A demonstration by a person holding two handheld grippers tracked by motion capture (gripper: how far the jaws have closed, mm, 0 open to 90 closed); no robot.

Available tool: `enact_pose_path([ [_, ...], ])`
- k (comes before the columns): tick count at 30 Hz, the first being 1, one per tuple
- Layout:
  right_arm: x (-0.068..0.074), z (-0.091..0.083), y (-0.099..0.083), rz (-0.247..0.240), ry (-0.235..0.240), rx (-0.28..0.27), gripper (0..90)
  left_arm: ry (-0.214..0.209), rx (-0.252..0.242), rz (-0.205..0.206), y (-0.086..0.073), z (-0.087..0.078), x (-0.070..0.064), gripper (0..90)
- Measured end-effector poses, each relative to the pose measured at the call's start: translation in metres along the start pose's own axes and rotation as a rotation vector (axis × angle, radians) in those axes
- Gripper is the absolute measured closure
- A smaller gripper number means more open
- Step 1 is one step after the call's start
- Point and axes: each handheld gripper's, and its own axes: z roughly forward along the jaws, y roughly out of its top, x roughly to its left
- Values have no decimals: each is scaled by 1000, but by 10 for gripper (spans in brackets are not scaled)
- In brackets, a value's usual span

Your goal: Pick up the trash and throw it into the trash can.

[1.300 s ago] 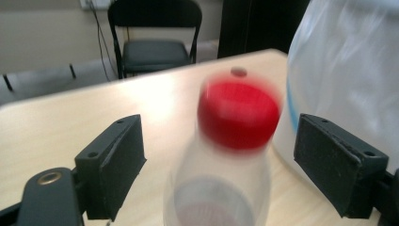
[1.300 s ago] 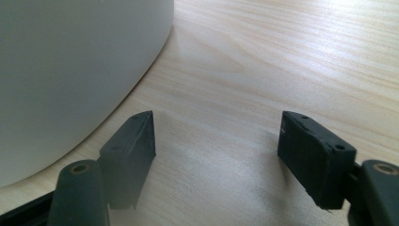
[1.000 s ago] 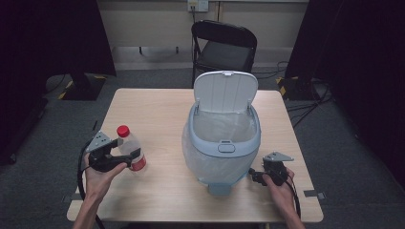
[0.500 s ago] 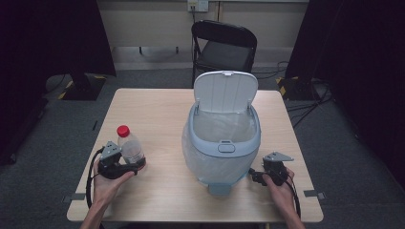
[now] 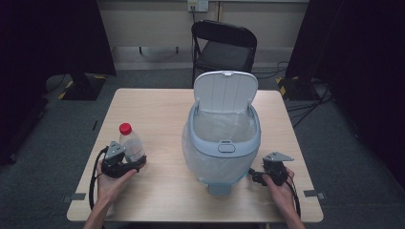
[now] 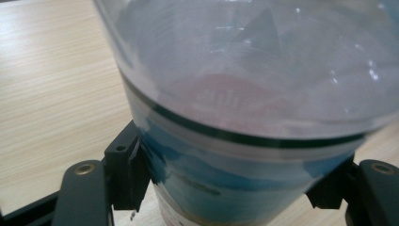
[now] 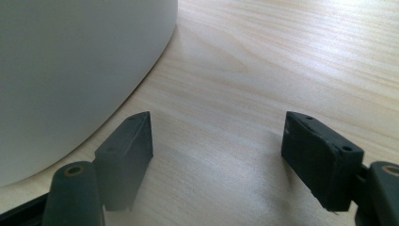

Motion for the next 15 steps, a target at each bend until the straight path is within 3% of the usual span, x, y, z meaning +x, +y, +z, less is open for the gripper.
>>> enact_pose_path([
  [7,0,0,0,0,0,0,243,-18,-47,-40,7,-6,-3,302],
  [10,0,0,0,0,0,0,243,-58,-76,-52,11,-10,-6,302],
  [15,0,0,0,0,0,0,243,-106,-116,-7,21,-18,-17,303],
])
